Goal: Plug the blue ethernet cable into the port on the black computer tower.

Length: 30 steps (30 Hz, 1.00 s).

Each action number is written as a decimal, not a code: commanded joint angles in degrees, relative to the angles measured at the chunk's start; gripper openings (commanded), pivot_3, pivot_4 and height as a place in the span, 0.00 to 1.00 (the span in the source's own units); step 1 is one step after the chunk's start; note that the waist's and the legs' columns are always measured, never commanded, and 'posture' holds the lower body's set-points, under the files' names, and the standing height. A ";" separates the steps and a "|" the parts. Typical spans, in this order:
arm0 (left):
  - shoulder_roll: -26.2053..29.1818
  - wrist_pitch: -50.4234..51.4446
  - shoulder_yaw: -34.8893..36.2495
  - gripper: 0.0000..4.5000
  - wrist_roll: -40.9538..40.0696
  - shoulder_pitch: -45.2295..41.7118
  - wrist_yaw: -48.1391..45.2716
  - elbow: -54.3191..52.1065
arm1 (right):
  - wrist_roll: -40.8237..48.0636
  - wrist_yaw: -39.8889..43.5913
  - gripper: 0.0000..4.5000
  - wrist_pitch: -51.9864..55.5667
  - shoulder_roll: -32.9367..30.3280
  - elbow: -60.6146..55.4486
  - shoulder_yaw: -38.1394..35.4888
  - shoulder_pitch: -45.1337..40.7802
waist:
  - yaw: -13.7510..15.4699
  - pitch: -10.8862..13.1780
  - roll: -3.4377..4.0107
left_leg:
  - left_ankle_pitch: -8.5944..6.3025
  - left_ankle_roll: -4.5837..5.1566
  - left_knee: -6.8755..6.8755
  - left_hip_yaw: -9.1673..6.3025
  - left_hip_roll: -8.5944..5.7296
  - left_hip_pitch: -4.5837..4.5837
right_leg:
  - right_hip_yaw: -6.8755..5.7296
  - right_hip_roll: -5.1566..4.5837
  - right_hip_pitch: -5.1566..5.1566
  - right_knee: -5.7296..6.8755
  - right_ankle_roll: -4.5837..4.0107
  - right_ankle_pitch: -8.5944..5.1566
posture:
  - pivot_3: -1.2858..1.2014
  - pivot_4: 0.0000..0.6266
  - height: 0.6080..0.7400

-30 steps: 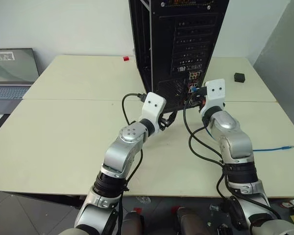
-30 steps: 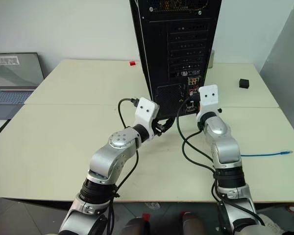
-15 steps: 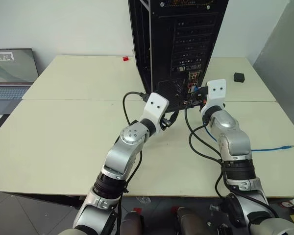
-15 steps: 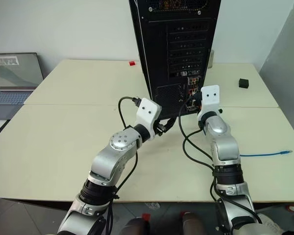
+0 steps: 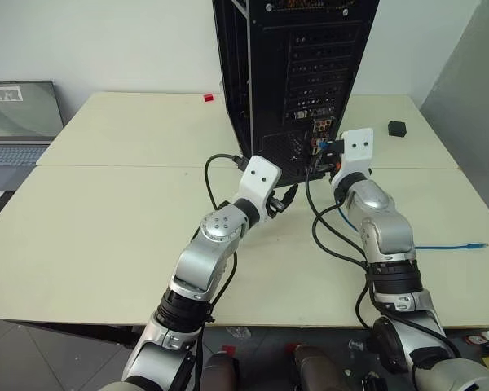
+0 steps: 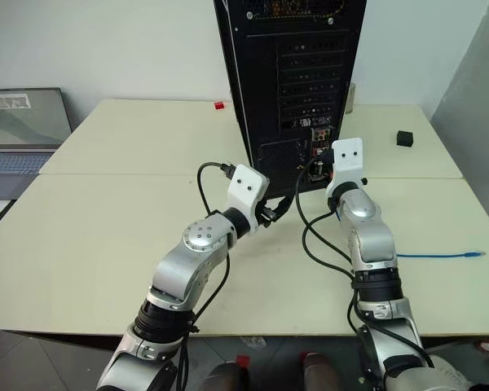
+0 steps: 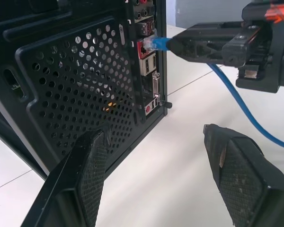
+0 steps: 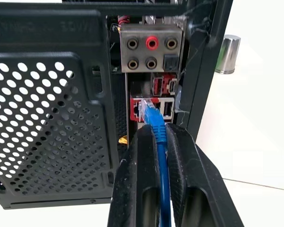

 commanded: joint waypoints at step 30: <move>0.90 -1.33 1.64 0.73 0.47 0.12 -0.37 -1.69 | -4.63 2.33 0.00 -5.37 -0.98 0.07 4.50 -2.82 | -0.98 0.00 0.00 | 0.00 0.00 -0.03 0.03 0.06 0.02 | 0.05 0.07 -0.03 0.01 0.00 0.00 | 0.52 0.24 1.00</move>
